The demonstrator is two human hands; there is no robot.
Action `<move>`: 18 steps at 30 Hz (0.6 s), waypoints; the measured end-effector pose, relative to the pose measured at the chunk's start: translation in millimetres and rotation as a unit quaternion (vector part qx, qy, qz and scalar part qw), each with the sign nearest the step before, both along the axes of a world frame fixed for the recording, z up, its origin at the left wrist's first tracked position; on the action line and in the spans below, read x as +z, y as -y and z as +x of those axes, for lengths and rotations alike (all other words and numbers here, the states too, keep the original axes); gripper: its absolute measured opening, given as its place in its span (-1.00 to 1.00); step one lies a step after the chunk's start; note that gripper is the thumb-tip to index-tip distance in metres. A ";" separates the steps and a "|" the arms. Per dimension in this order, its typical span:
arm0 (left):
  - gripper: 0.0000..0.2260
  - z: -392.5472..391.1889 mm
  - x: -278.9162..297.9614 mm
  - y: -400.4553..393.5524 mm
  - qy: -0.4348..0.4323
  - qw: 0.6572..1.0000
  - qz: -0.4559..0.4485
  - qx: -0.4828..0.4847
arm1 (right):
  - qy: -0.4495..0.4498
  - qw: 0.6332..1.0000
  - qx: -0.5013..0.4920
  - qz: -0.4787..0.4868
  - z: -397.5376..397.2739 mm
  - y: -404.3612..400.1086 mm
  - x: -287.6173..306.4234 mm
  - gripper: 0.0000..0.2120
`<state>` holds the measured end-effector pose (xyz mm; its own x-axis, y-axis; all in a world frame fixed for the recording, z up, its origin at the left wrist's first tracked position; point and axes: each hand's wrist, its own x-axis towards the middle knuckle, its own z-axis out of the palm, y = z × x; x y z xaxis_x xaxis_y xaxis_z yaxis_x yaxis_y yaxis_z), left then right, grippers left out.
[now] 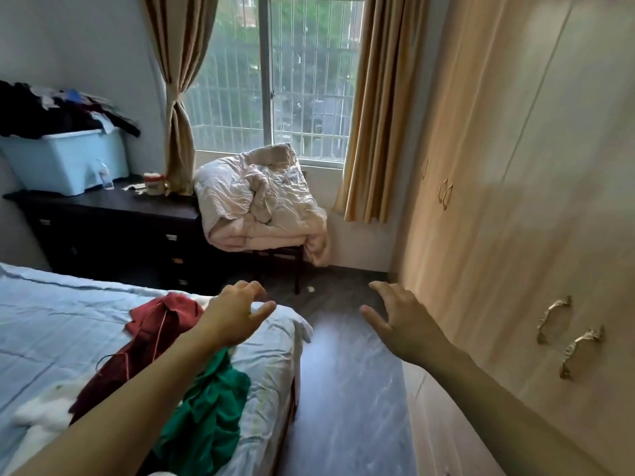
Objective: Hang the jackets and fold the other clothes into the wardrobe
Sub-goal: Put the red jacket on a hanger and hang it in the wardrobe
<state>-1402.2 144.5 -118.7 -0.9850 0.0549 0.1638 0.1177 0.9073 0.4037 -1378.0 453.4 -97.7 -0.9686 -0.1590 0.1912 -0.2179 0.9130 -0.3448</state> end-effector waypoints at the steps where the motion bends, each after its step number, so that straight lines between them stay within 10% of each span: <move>1: -0.44 -19.9 1.6 -2.5 -0.001 1.000 0.002 0.009 | 0.003 1.000 0.007 0.007 -26.1 -3.5 2.9 -0.43; 18: -0.58 -357.9 -47.5 35.4 0.023 0.989 0.055 0.136 | 0.018 0.991 0.136 -0.003 -421.7 52.5 -19.7 -0.48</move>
